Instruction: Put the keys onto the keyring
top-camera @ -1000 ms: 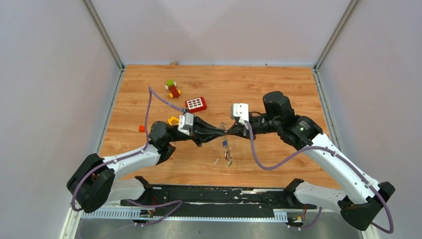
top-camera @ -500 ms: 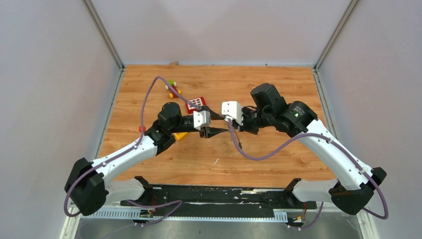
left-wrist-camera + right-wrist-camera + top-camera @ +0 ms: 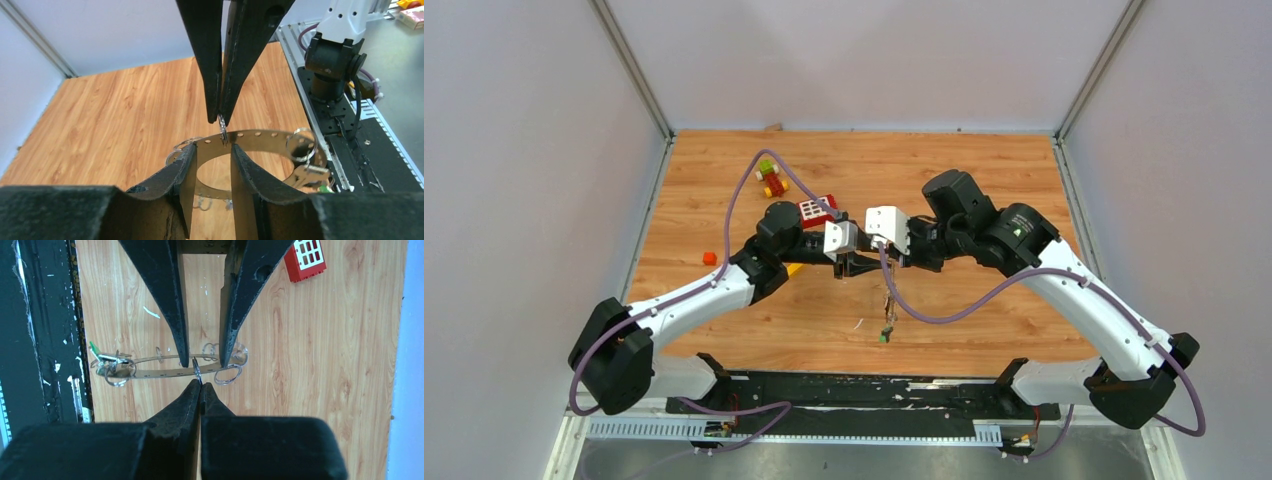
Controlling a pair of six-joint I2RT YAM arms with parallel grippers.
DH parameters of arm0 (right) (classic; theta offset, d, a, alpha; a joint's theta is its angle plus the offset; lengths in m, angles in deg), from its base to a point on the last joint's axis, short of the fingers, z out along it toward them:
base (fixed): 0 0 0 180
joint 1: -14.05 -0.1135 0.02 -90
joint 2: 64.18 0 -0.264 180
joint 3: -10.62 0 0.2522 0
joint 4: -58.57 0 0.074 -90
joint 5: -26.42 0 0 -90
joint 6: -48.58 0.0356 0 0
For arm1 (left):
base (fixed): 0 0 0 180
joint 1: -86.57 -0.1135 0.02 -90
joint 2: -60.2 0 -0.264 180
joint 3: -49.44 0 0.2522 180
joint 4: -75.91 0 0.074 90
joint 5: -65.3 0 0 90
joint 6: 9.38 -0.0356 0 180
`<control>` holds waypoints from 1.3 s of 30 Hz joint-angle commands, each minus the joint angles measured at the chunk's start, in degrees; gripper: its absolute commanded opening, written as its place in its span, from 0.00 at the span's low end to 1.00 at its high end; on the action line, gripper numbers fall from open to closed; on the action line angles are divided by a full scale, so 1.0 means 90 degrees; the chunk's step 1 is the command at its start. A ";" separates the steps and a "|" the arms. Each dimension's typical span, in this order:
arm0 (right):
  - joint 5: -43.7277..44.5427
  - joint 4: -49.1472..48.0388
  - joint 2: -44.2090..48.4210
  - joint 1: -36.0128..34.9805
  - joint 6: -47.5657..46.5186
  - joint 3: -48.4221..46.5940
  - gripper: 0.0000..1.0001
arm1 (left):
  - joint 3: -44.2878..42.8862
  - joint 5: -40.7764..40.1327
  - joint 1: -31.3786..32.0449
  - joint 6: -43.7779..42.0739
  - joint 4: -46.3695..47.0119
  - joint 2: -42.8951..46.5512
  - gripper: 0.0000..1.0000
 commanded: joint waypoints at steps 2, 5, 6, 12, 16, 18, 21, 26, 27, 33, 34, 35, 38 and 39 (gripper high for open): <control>0.0072 -0.0431 0.0044 -0.0028 0.0154 0.0000 0.00 | -0.0061 0.0235 0.0087 0.0294 0.0597 0.0114 0.36; 0.0036 -0.0489 0.0036 -0.0023 0.0199 0.0039 0.00 | 0.0079 0.0321 0.0101 0.0347 0.0784 0.0189 0.34; 0.0024 -0.0497 0.0034 -0.0027 0.0213 0.0048 0.00 | 0.0111 0.0358 0.0102 0.0337 0.0828 0.0213 0.34; -0.0081 -0.0552 0.0005 -0.0028 0.0281 0.0096 0.00 | 0.0150 0.0331 0.0145 0.0355 0.0922 0.0181 0.27; -0.0109 -0.0557 -0.0014 -0.0028 0.0315 0.0107 0.00 | 0.0094 0.0236 0.0151 0.0448 0.0989 0.0144 0.23; -0.0111 -0.0557 -0.0008 -0.0028 0.0315 0.0139 0.00 | 0.0101 0.0200 0.0153 0.0475 0.1009 0.0158 0.22; -0.0127 -0.0575 -0.0005 -0.0027 0.0323 0.0160 0.00 | 0.0148 0.0151 0.0151 0.0452 0.1025 0.0183 0.18; -0.0152 -0.0586 0.0030 -0.0028 0.0338 0.0169 0.00 | 0.0207 0.0116 0.0151 0.0402 0.1008 0.0203 0.02; -0.0152 -0.0599 0.0050 -0.0028 0.0343 0.0180 0.00 | 0.0224 0.0109 0.0151 0.0359 0.0976 0.0222 0.00; 0.0129 -0.1186 0.0504 -0.0019 0.0462 0.0631 0.10 | 0.0583 -0.0081 0.0133 0.0729 0.1529 0.0439 0.00; 0.0152 -0.1376 0.0650 -0.0012 0.0483 0.0796 0.15 | 0.0729 -0.0080 0.0118 0.1018 0.1913 0.0460 0.00; 0.0137 -0.1587 0.0829 0.0003 0.0504 0.0956 0.20 | 0.0874 -0.0077 0.0097 0.1454 0.2417 0.0452 0.00; -0.0180 -0.2293 0.1375 0.0114 0.0579 0.1526 0.31 | 0.1246 -0.0063 0.0063 0.2503 0.4057 0.0391 0.00; -0.0359 -0.2425 0.1536 0.0168 0.0589 0.1693 0.34 | 0.1336 -0.0063 0.0063 0.2747 0.4434 0.0344 0.00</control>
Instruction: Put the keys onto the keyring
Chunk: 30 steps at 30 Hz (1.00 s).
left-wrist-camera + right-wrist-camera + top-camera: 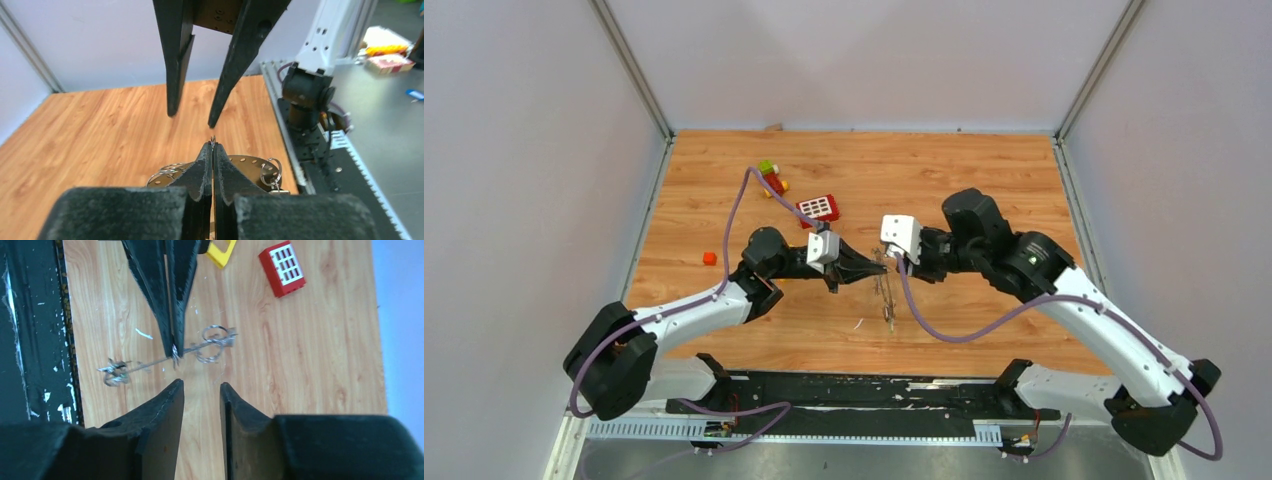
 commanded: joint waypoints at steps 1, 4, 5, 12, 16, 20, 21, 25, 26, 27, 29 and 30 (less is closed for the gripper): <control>-0.0533 -0.1310 0.0895 0.0217 0.0199 0.0581 0.36 | 0.0354 0.0014 -0.0007 0.1748 0.2690 0.0062 0.00; -0.1217 -0.1445 0.1155 0.0427 0.0297 0.0764 0.42 | 0.0505 -0.0101 -0.0012 0.2399 0.3516 -0.0111 0.00; -0.1454 -0.1443 0.1188 0.0496 0.0318 0.0777 0.43 | 0.0534 -0.0154 -0.0012 0.2559 0.3696 -0.0132 0.00; -0.2531 -0.1418 0.1169 0.0633 0.0303 0.0706 0.42 | 0.0627 -0.0466 -0.0002 0.3170 0.4284 -0.0186 0.00; -0.2934 -0.1310 0.0889 0.0643 0.0341 0.0470 0.39 | 0.0644 -0.0517 0.0008 0.3266 0.4433 -0.0245 0.00; -0.3101 -0.1354 0.0746 0.0638 0.0376 0.0365 0.35 | 0.0657 -0.0505 0.0012 0.3304 0.4494 -0.0311 0.00; -0.3105 -0.1368 0.0718 0.0634 0.0403 0.0350 0.34 | 0.0663 -0.0500 0.0016 0.3303 0.4495 -0.0327 0.00; -0.3079 -0.1424 0.0654 0.0635 0.0465 0.0326 0.30 | 0.0682 -0.0476 0.0017 0.3312 0.4533 -0.0357 0.00; -0.3098 -0.1437 0.0637 0.0637 0.0482 0.0328 0.29 | 0.0679 -0.0471 0.0017 0.3313 0.4542 -0.0365 0.00; -0.3116 -0.1440 0.0626 0.0641 0.0489 0.0321 0.28 | 0.0678 -0.0461 0.0017 0.3299 0.4544 -0.0375 0.00; -0.3151 -0.1431 0.0615 0.0638 0.0499 0.0296 0.26 | 0.0687 -0.0456 0.0017 0.3272 0.4539 -0.0396 0.00; -0.3174 -0.1430 0.0616 0.0634 0.0503 0.0290 0.25 | 0.0692 -0.0464 0.0017 0.3255 0.4535 -0.0397 0.00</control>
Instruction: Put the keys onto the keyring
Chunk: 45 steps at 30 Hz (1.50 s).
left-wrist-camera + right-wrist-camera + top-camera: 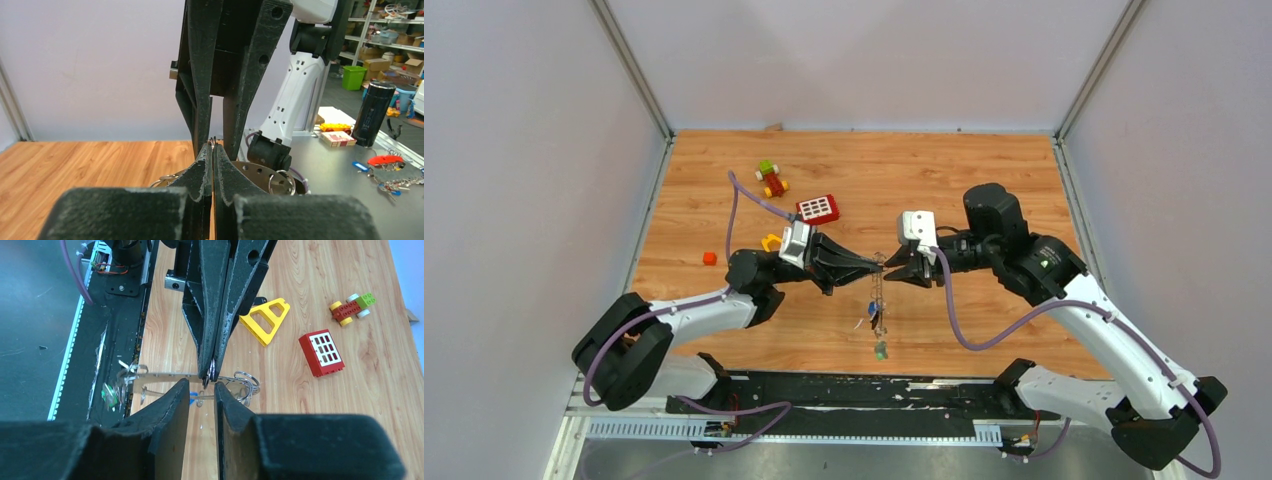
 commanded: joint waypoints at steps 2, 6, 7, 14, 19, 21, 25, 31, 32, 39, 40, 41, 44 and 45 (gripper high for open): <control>-0.0308 -0.0266 -0.0029 0.0016 0.0129 -0.0295 0.22 | -0.0002 -0.0145 0.0015 -0.0041 0.0483 -0.0042 0.00; -0.0298 -0.0287 -0.0039 0.0015 0.0148 -0.0275 0.11 | 0.0001 -0.0154 0.0024 -0.0072 0.0462 -0.0065 0.00; -0.0278 -0.0312 -0.0041 0.0016 0.0163 -0.0262 0.07 | 0.0003 -0.0155 0.0024 -0.0083 0.0457 -0.0072 0.00; 0.0274 -0.0270 -0.0080 0.0020 0.0092 -0.0323 0.00 | 0.0035 -0.0138 0.0024 -0.0537 0.0115 0.0038 0.00; 0.0786 0.0310 -0.0170 0.0007 -0.0194 -0.0679 0.00 | -0.0087 -0.0017 0.0024 -0.1522 -0.1030 0.0396 0.11; 0.0943 0.0631 -0.0271 0.0002 -0.0310 -0.0884 0.00 | -0.0201 0.0011 0.0017 -0.1996 -0.1808 0.0520 0.20; 0.1188 0.1251 -0.0524 -0.0013 -0.0445 -0.1237 0.00 | -0.0491 -0.0046 0.0000 -0.2979 -0.3090 0.0681 0.35; 0.1873 0.1980 -0.0908 -0.0252 -0.0559 -0.1565 0.00 | -0.1135 -0.0037 -0.0002 -0.4355 -0.5063 0.0820 0.46; 0.1975 0.2076 -0.0984 -0.0295 -0.0559 -0.1623 0.00 | -0.1228 -0.0023 -0.0003 -0.4571 -0.5328 0.0848 0.47; 0.2459 0.2484 -0.1397 -0.0510 -0.0408 -0.1990 0.00 | -0.1231 0.0209 0.0000 -0.5123 -0.5740 0.0991 0.49; 0.2470 0.2531 -0.1443 -0.0528 -0.0383 -0.2041 0.00 | -0.1218 0.0269 0.0003 -0.5165 -0.5737 0.0979 0.48; 0.2486 0.2576 -0.1492 -0.0563 -0.0354 -0.2094 0.00 | -0.1202 0.0299 0.0005 -0.5171 -0.5714 0.0968 0.47; 0.2533 0.2698 -0.1618 -0.0652 -0.0267 -0.2222 0.00 | -0.1175 0.0348 0.0005 -0.5164 -0.5567 0.0874 0.42; 0.2570 0.2733 -0.1667 -0.0683 -0.0242 -0.2269 0.00 | -0.1147 0.0373 0.0005 -0.5125 -0.5477 0.0833 0.40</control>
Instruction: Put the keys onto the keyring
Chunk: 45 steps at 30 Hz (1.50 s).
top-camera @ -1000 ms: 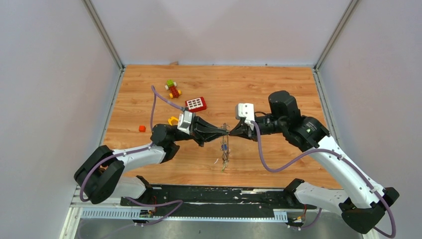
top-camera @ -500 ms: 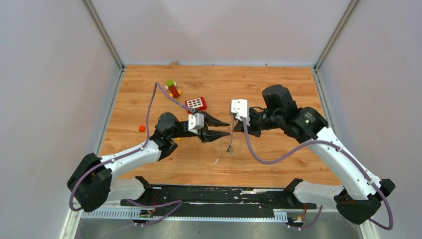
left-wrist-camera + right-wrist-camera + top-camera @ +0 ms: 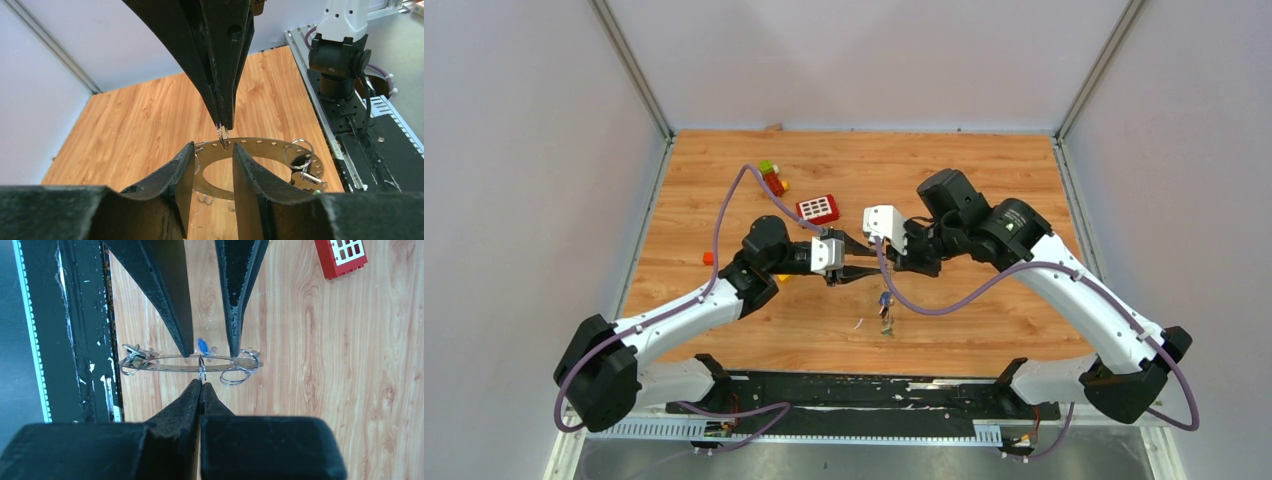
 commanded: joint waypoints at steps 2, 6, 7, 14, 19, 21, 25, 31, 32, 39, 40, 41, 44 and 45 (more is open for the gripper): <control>0.0248 0.0165 -0.0162 -0.0163 0.0199 -0.0534 0.00 | 0.0030 0.0221 0.0002 -0.0068 0.0533 -0.0091 0.37; 0.0333 0.0261 -0.0334 -0.0207 0.0253 -0.0679 0.00 | 0.0157 0.0264 0.0017 0.0359 0.1138 -0.0248 0.32; 0.0335 0.0257 -0.0355 -0.0211 0.0252 -0.0704 0.00 | 0.0153 0.0271 0.0029 0.0383 0.1167 -0.0296 0.30; 0.0388 0.0244 -0.0434 -0.0238 0.0248 -0.0748 0.00 | 0.0158 0.0267 0.0054 0.0391 0.1116 -0.0334 0.21; 0.0423 0.0246 -0.0468 -0.0247 0.0211 -0.0690 0.00 | 0.0145 0.0234 0.0051 0.0416 0.1080 -0.0294 0.20; 0.0430 0.0239 -0.0459 -0.0242 0.0214 -0.0672 0.00 | 0.0156 0.0227 0.0052 0.0406 0.1049 -0.0277 0.20; 0.0432 0.0230 -0.0436 -0.0246 0.0212 -0.0693 0.00 | 0.0141 0.0234 0.0052 0.0382 0.0966 -0.0288 0.13; 0.0471 0.0144 -0.0415 -0.0244 0.0213 -0.0625 0.00 | 0.0138 0.0176 0.0051 0.0438 0.0939 -0.0303 0.00; 0.0479 0.0065 -0.0382 -0.0246 0.0224 -0.0575 0.00 | 0.0159 0.0107 0.0051 0.0535 0.0991 -0.0296 0.00; 0.0356 -0.1113 0.0446 -0.0213 0.0258 0.0232 0.23 | 0.0717 -0.0405 -0.0035 0.2078 0.2926 -0.0166 0.00; 0.0250 -0.1275 0.0590 -0.0191 0.0241 0.0363 0.27 | 0.0803 -0.0434 -0.0074 0.2385 0.3316 -0.0174 0.00; 0.0146 -0.1477 0.0711 -0.0162 0.0264 0.0513 0.31 | 0.0886 -0.0467 -0.0096 0.2674 0.3703 -0.0191 0.00; -0.0278 -0.1928 0.1015 0.0002 0.0320 0.0862 0.42 | 0.1134 -0.0551 -0.0110 0.3405 0.4751 -0.0263 0.00; -0.0418 -0.2115 0.1118 0.0089 0.0360 0.0993 0.43 | 0.1187 -0.0583 -0.0111 0.3605 0.5055 -0.0293 0.00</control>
